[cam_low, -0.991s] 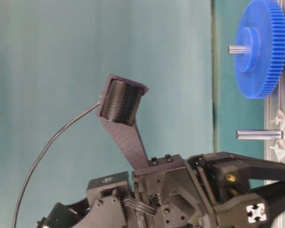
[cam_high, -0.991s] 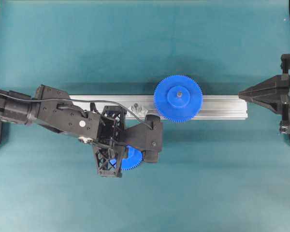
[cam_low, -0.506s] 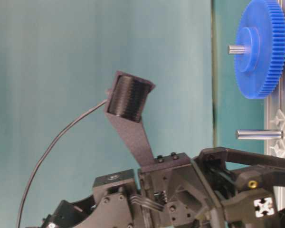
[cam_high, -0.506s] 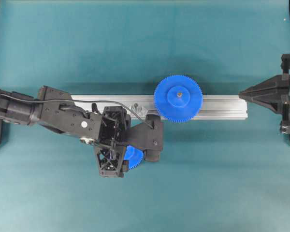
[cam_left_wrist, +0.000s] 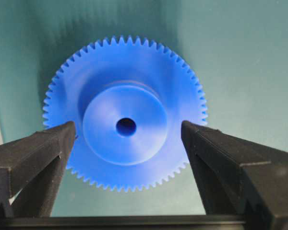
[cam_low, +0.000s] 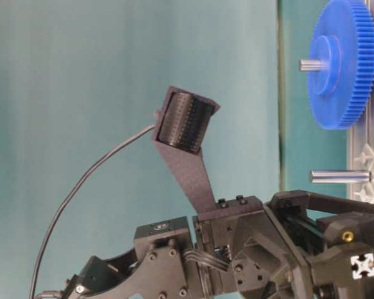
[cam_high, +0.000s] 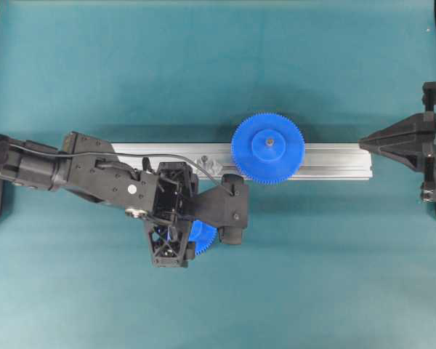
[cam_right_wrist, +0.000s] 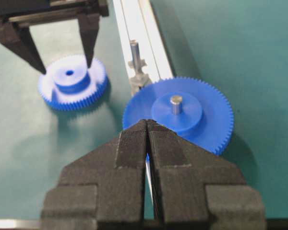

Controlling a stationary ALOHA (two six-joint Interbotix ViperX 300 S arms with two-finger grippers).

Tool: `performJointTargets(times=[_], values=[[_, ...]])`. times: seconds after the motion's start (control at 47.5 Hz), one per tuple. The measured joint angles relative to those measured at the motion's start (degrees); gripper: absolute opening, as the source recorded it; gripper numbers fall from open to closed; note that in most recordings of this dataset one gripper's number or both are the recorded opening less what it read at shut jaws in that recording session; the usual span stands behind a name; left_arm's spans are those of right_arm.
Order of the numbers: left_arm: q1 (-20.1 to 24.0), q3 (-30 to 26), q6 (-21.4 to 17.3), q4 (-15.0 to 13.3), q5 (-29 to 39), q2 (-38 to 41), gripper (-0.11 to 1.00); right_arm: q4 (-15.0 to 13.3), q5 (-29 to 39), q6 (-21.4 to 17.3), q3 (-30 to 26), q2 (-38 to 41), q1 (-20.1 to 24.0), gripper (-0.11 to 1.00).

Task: Find the location of the shaft and insert the small gear.
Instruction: 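Tighten the left grip on the hub and lift the small gear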

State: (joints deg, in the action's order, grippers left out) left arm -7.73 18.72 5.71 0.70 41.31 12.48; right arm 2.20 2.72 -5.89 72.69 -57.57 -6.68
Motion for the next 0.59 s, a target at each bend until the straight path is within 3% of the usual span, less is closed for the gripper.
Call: performJointTargets(times=[0.59], values=[[0.88, 0.00, 0.00, 0.00, -0.79, 1.49, 0.93, 0.00, 0.00, -2.29, 0.70, 0.00, 0.00, 0.00]])
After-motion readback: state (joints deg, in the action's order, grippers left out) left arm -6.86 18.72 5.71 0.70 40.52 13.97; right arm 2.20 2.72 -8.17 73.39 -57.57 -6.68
